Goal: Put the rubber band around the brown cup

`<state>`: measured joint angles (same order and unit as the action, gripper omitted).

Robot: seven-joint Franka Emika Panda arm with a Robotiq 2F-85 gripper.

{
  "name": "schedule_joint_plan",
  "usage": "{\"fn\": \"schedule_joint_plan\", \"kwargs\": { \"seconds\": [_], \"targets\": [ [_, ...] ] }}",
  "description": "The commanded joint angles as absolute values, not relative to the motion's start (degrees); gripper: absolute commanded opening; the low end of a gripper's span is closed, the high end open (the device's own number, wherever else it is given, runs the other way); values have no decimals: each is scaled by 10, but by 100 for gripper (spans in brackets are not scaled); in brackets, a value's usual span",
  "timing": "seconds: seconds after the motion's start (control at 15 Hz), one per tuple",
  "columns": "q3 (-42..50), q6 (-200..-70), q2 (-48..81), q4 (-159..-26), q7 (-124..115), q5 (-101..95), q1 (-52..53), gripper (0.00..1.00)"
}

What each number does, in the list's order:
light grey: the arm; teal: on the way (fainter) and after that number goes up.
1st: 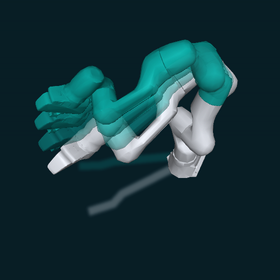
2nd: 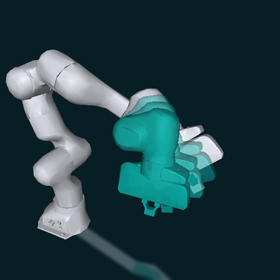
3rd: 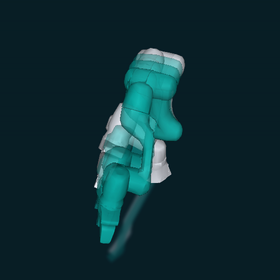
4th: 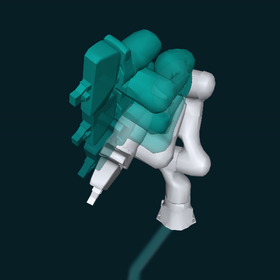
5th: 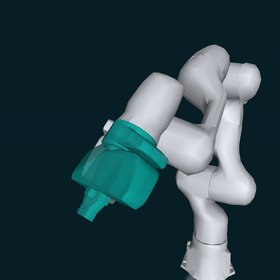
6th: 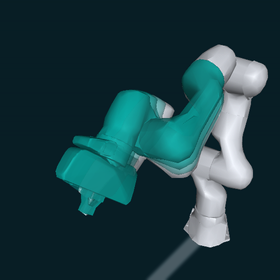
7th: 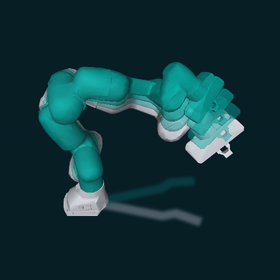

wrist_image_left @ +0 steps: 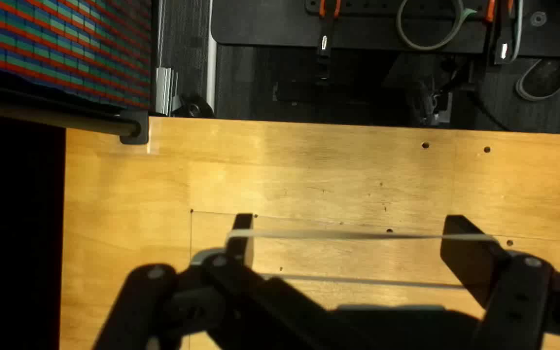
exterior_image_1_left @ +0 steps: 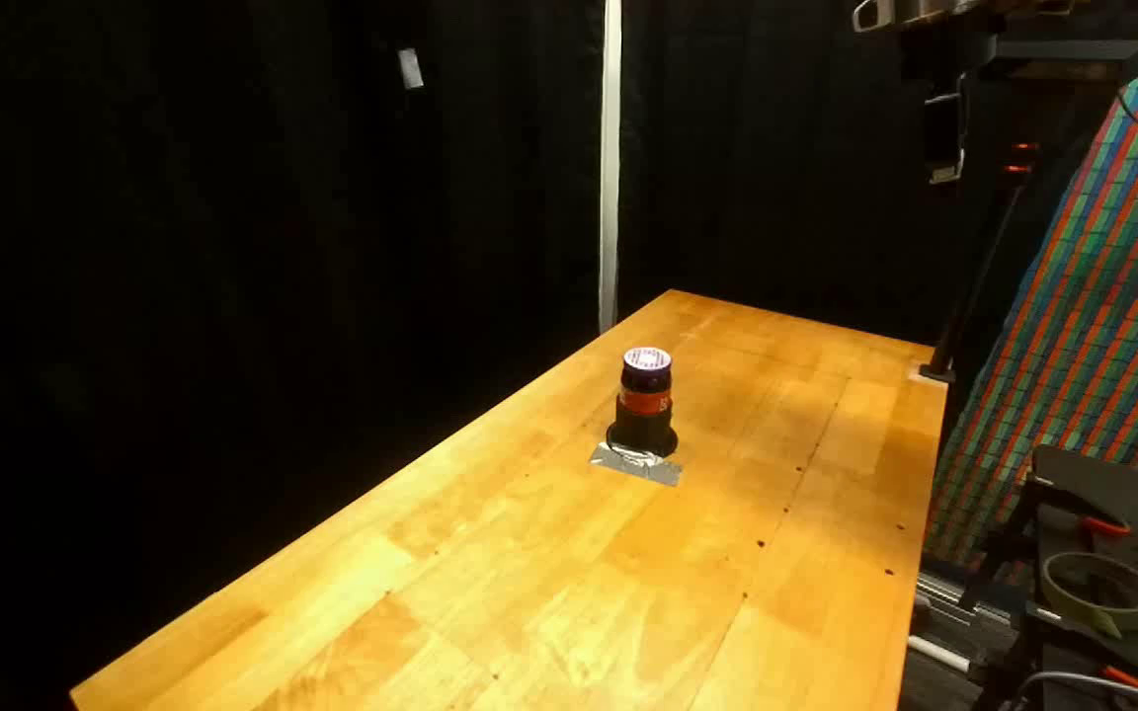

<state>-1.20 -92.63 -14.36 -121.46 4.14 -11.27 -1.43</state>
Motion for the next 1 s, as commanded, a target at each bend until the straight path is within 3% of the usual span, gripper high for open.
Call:
{"fn": "schedule_joint_plan", "kwargs": {
  "seconds": [0.0, 0.53, 0.93],
  "targets": [
    [-7, -925, -143, -1212, 40, -114, -8, 100],
    [-7, -930, -140, -1205, 40, -109, -7, 100],
    [-28, -974, -38, -1114, 19, -31, 23, 100]
  ]
}}
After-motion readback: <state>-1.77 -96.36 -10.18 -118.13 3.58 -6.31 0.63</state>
